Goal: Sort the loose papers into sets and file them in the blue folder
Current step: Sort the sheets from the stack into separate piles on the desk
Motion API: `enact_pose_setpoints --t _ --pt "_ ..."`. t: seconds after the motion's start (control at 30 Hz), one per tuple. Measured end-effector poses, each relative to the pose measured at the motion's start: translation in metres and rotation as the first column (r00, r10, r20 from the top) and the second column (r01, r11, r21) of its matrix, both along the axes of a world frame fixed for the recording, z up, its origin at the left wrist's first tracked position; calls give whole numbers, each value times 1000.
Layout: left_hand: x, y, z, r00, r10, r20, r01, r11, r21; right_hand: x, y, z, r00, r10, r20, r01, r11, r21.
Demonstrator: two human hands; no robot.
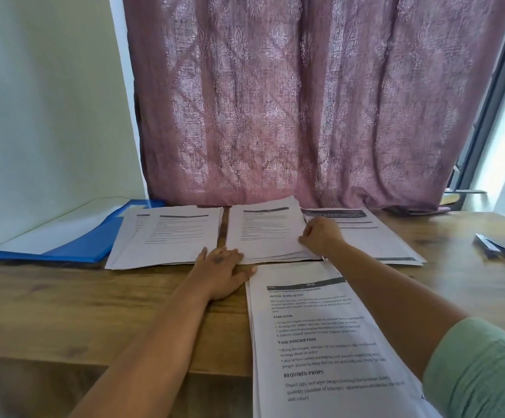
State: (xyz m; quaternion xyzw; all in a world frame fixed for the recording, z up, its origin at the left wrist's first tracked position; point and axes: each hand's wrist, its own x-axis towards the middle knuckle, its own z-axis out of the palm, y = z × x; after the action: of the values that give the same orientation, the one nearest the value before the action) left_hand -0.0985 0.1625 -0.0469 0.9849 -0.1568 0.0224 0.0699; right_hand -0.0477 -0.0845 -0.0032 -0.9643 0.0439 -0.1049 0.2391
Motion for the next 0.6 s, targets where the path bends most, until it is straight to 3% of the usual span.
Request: enact_pose_setpoints --t 0.07,0.17,0.2,0.27,0.33,0.37,0.5,0.6 --pt "0 0 1 1000 -4 20 4 1000 5 -2 1 3 999 44 -21 -47 990 -135" --pt "-2 -1 1 997 -9 74 11 1000 -22 -7 -2 10 995 90 -42 -96 980 -176" --pt "-3 -1 1 996 -11 93 17 997 -70 -10 -6 15 994 113 -16 -114 986 -125" --pt "-6 -2 1 994 13 106 18 960 -281 -18 -25 22 989 137 54 -144 976 164" --pt "-7 -5 1 981 84 176 9 882 -472 -34 -50 30 986 157 49 -162 875 457" --pt "-7 -7 2 968 131 216 0 856 -518 -41 -63 31 987 154 40 -152 840 521" --pt "-14 -29 3 981 177 81 -78 737 -672 -70 -104 -2 993 106 -45 -62 822 566" --pt "-18 -43 0 991 130 -29 -115 725 -679 -83 -110 -30 989 123 -80 -60 838 543"
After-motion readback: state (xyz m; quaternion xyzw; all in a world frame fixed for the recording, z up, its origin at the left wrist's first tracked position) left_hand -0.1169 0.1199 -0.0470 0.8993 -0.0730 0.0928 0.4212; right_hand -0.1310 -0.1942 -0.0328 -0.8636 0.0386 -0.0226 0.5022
